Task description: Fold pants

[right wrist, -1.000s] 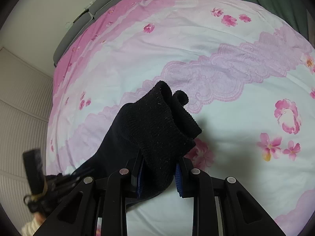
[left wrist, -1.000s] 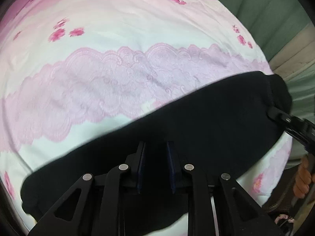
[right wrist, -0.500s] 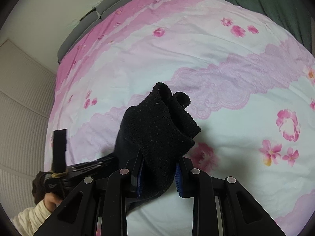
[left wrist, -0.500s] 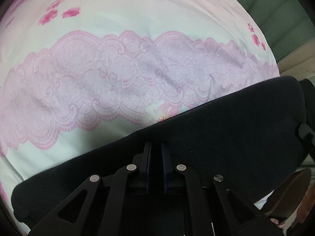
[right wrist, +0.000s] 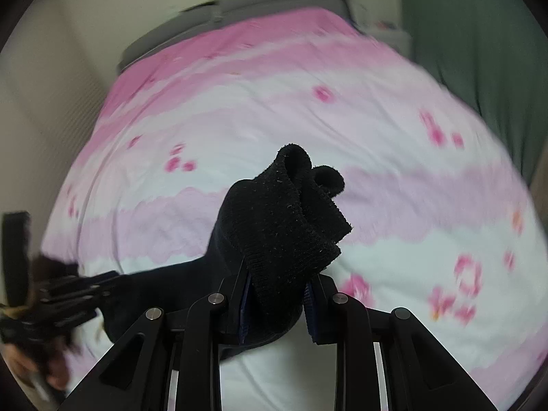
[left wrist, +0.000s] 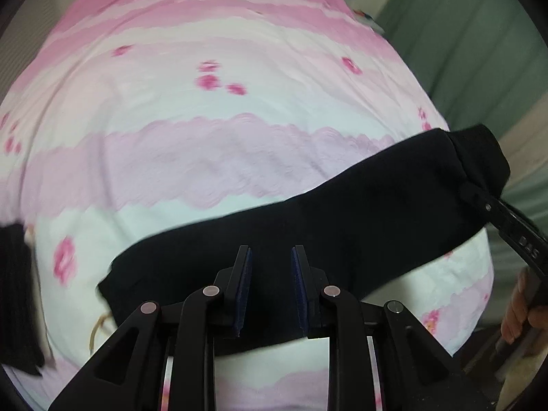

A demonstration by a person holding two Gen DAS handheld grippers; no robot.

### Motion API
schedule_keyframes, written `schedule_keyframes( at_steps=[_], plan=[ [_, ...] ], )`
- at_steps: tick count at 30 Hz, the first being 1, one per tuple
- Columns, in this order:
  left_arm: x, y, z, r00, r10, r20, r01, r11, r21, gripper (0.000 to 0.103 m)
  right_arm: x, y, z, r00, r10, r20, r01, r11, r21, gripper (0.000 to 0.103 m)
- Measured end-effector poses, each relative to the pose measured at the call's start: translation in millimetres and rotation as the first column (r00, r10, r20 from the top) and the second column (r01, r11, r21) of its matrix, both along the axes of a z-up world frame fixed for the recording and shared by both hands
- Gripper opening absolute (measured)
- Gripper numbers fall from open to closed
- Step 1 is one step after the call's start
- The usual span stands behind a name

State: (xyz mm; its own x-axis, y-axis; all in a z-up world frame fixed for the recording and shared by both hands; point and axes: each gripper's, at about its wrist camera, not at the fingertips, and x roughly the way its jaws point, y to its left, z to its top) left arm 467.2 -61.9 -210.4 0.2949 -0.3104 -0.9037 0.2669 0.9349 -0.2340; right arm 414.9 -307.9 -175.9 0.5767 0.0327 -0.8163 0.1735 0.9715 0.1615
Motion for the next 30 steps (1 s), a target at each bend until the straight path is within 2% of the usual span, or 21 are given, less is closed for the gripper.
schedule_keyframes(
  at_steps=[3, 7, 13, 17, 22, 30],
  plan=[
    [-18.3, 34.8, 8.5, 0.998, 0.061, 0.014, -0.062, 0.998, 0.004, 0.024, 0.7, 35.9, 18.9, 0.994, 0.105, 0.033, -0.101, 0.990, -0.103, 0.026],
    [-35.3, 77.5, 13.4, 0.992, 0.129, 0.004, -0.129, 0.992, -0.013, 0.024, -1.4, 91.0, 35.8, 0.972, 0.231, 0.043, -0.216, 0.949, -0.228, 0.026],
    [-53.1, 132.0, 21.7, 0.983, 0.183, 0.018, -0.183, 0.983, -0.034, 0.024, -4.4, 168.8, 37.3, 0.938, 0.347, 0.008, -0.329, 0.898, -0.292, 0.027],
    [-62.4, 164.2, 18.4, 0.977, 0.214, 0.017, -0.214, 0.976, -0.035, 0.024, -1.2, 222.0, 18.4, 0.904, 0.425, -0.037, -0.411, 0.844, -0.345, 0.027],
    [-72.1, 196.6, 6.8, 0.968, 0.251, -0.004, -0.251, 0.967, -0.030, 0.024, 8.3, 281.2, -21.8, 0.866, 0.478, -0.147, -0.492, 0.759, -0.427, 0.027],
    [-79.8, 238.7, -15.3, 0.951, 0.303, -0.053, -0.305, 0.952, -0.022, 0.024, 17.8, 349.4, -77.3, 0.807, 0.506, -0.305, -0.590, 0.673, -0.446, 0.028]
  ],
)
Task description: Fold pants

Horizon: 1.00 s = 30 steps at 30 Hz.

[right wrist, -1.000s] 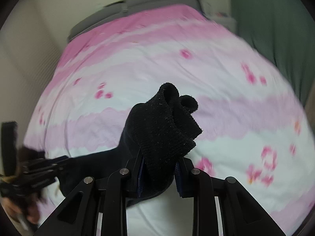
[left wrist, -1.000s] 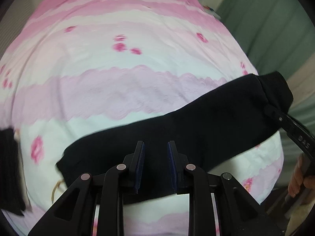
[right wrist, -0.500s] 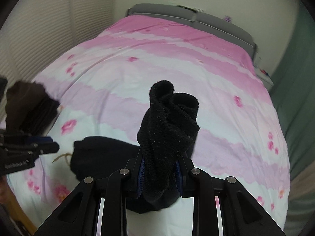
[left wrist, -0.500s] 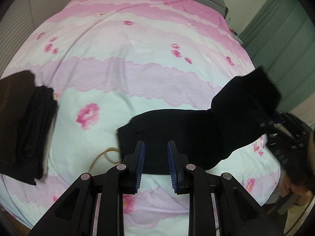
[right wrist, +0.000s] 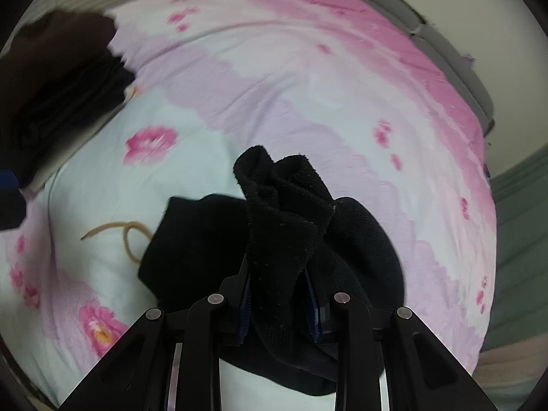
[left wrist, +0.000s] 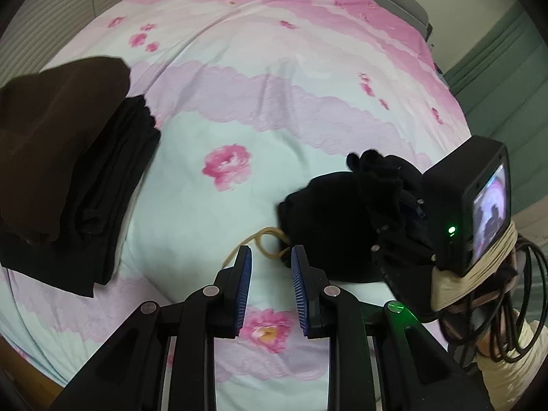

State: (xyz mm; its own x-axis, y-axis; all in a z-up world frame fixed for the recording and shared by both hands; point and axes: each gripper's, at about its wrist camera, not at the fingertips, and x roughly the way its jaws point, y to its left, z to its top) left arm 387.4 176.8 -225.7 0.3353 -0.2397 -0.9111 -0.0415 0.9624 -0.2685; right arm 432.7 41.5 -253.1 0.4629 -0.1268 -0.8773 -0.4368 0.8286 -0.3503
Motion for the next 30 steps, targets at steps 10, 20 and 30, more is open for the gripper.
schedule_keyframes(
  at_steps=[10, 20, 30],
  plan=[
    [25.0, -2.9, -32.9, 0.997, -0.039, -0.067, 0.042, 0.998, 0.052, 0.030, -0.7, 20.3, -24.4, 0.990, -0.035, -0.135, 0.043, 0.997, 0.058, 0.032],
    [18.6, -20.2, -17.6, 0.996, -0.085, -0.039, 0.089, 0.991, 0.101, 0.054, -22.4, 3.8, 16.2, 0.981, -0.030, -0.194, 0.091, 0.945, 0.316, 0.059],
    [34.2, -57.2, -7.7, 0.993, -0.118, -0.020, 0.119, 0.992, 0.031, 0.064, -56.4, -115.7, 42.4, 0.942, -0.295, -0.159, 0.333, 0.867, 0.370, 0.069]
  ],
)
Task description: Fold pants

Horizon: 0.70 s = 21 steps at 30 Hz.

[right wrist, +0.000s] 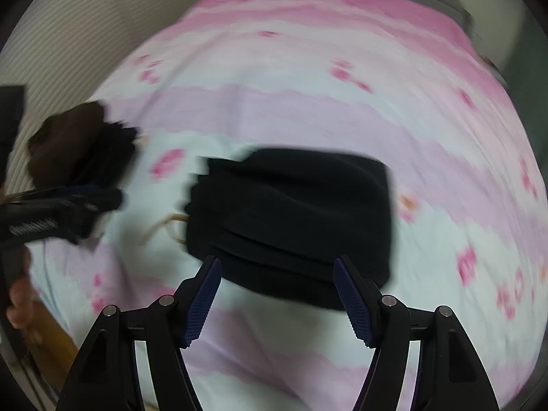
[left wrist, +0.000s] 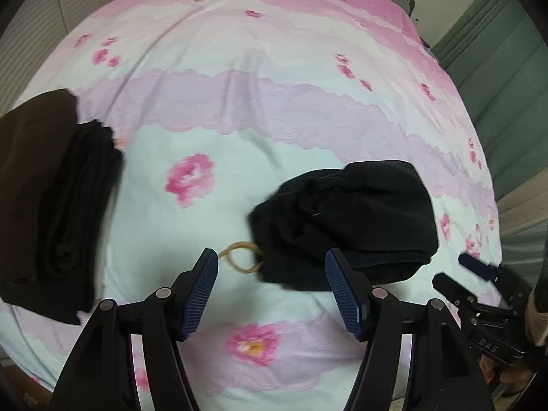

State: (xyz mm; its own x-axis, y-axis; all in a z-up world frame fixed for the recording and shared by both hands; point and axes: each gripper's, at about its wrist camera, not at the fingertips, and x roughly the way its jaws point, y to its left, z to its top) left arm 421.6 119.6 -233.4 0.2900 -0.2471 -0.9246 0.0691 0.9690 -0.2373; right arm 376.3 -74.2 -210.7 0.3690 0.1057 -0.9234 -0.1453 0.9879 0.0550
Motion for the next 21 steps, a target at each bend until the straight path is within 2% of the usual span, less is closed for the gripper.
schedule_keyframes(
  at_steps=[4, 8, 11, 15, 17, 21],
  plan=[
    [18.7, -22.6, -11.7, 1.000, -0.024, -0.021, 0.023, 0.999, -0.030, 0.064, -9.2, -51.8, -20.5, 0.987, -0.148, -0.063, 0.149, 0.989, 0.004, 0.069],
    [44.2, -38.6, -33.5, 0.997, -0.009, -0.082, 0.003, 0.998, -0.062, 0.064, -16.7, -80.8, -40.8, 0.967, -0.230, -0.114, 0.235, 0.971, 0.035, 0.069],
    [56.5, -44.9, -49.0, 0.989, 0.025, -0.146, -0.036, 0.997, -0.073, 0.065, -17.9, -92.0, -56.8, 0.956, -0.256, -0.145, 0.266, 0.962, 0.056, 0.069],
    [65.6, -56.5, -68.8, 0.969, 0.082, -0.232, -0.088, 0.996, -0.013, 0.065, -17.9, -101.0, -74.3, 0.941, -0.287, -0.178, 0.307, 0.947, 0.094, 0.068],
    [66.9, -58.2, -74.4, 0.959, 0.110, -0.261, -0.119, 0.993, -0.020, 0.065, -16.0, -101.0, -79.5, 0.940, -0.288, -0.183, 0.311, 0.944, 0.111, 0.069],
    [67.1, -58.9, -80.9, 0.946, 0.157, -0.285, -0.158, 0.987, 0.018, 0.074, -10.5, -100.5, -85.1, 0.946, -0.277, -0.172, 0.300, 0.945, 0.129, 0.069]
  ],
)
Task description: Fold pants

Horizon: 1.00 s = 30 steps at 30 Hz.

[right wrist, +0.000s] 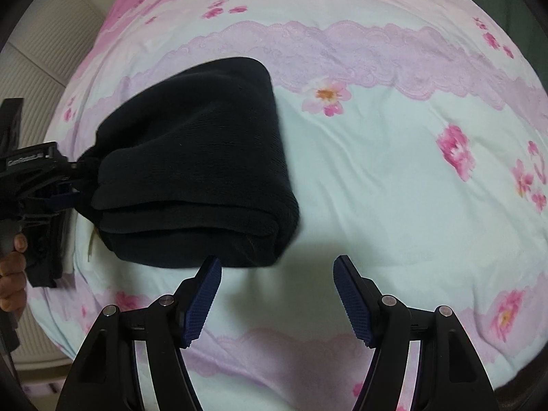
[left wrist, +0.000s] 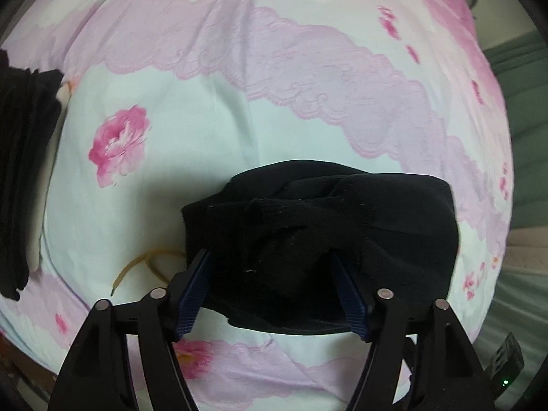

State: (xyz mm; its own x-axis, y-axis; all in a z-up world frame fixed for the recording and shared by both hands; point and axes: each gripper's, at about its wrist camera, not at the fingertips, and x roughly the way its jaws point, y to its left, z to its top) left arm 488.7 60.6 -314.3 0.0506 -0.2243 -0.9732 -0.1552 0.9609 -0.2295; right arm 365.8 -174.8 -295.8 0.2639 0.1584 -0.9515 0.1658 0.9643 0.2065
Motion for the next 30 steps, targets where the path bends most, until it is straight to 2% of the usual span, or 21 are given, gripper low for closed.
schedule_keyframes(
  at_steps=[3, 7, 10, 11, 13, 17, 21, 23, 25, 26, 28, 30],
  plan=[
    [-2.0, 3.8, -6.7, 1.000, 0.012, -0.026, -0.012, 1.000, 0.003, 0.081, 7.5, -1.2, -6.7, 1.000, 0.002, 0.014, -0.002, 1.000, 0.018, 0.069],
    [-6.2, 17.6, -23.7, 0.994, 0.057, -0.089, -0.063, 0.996, -0.070, 0.088, 18.2, -1.9, -20.2, 1.000, 0.006, -0.005, -0.006, 1.000, 0.000, 0.069],
    [-8.8, 30.2, -37.1, 0.980, 0.126, -0.154, -0.154, 0.970, -0.187, 0.088, 22.4, -2.5, -27.1, 1.000, 0.013, -0.017, -0.013, 1.000, -0.006, 0.069],
    [-11.3, 36.4, -43.0, 0.969, 0.165, -0.185, -0.206, 0.951, -0.231, 0.088, 23.3, -3.0, -29.1, 1.000, 0.012, -0.023, -0.012, 1.000, -0.008, 0.069],
    [-14.1, 40.4, -47.8, 0.958, 0.194, -0.213, -0.248, 0.933, -0.261, 0.088, 24.8, -3.6, -31.9, 1.000, 0.014, -0.027, -0.014, 1.000, -0.005, 0.068],
    [-16.6, 30.7, -42.0, 0.957, 0.189, -0.218, -0.243, 0.936, -0.253, 0.088, 26.9, -4.0, -32.8, 0.999, 0.018, -0.027, -0.017, 1.000, 0.005, 0.069],
    [-10.8, 9.1, -24.4, 0.985, 0.124, -0.119, -0.144, 0.974, -0.177, 0.088, 30.6, -2.0, -33.7, 0.999, 0.035, -0.024, -0.034, 0.999, 0.009, 0.068],
    [-7.1, 0.0, -23.2, 0.991, 0.096, -0.095, -0.107, 0.987, -0.120, 0.085, 32.4, -2.4, -33.9, 0.999, 0.041, -0.020, -0.041, 0.999, 0.008, 0.068],
    [-4.5, -3.2, -27.5, 0.992, 0.092, -0.092, -0.102, 0.988, -0.114, 0.063, 33.6, -1.6, -34.2, 0.999, 0.047, -0.016, -0.047, 0.999, 0.006, 0.068],
    [-4.4, -5.1, -27.4, 0.992, 0.091, -0.089, -0.101, 0.989, -0.109, 0.056, 34.3, -1.7, -34.7, 0.999, 0.049, -0.017, -0.049, 0.999, 0.008, 0.068],
    [-5.7, -9.8, -18.1, 0.995, 0.077, -0.066, -0.084, 0.991, -0.104, 0.036, 35.5, -1.2, -35.5, 0.999, 0.049, -0.019, -0.049, 0.999, 0.012, 0.069],
    [-8.0, -11.3, 4.4, 0.999, 0.041, 0.001, -0.041, 0.994, -0.102, 0.027, 35.5, -2.3, -36.1, 0.999, 0.049, -0.019, -0.048, 0.999, 0.022, 0.068]
  ],
)
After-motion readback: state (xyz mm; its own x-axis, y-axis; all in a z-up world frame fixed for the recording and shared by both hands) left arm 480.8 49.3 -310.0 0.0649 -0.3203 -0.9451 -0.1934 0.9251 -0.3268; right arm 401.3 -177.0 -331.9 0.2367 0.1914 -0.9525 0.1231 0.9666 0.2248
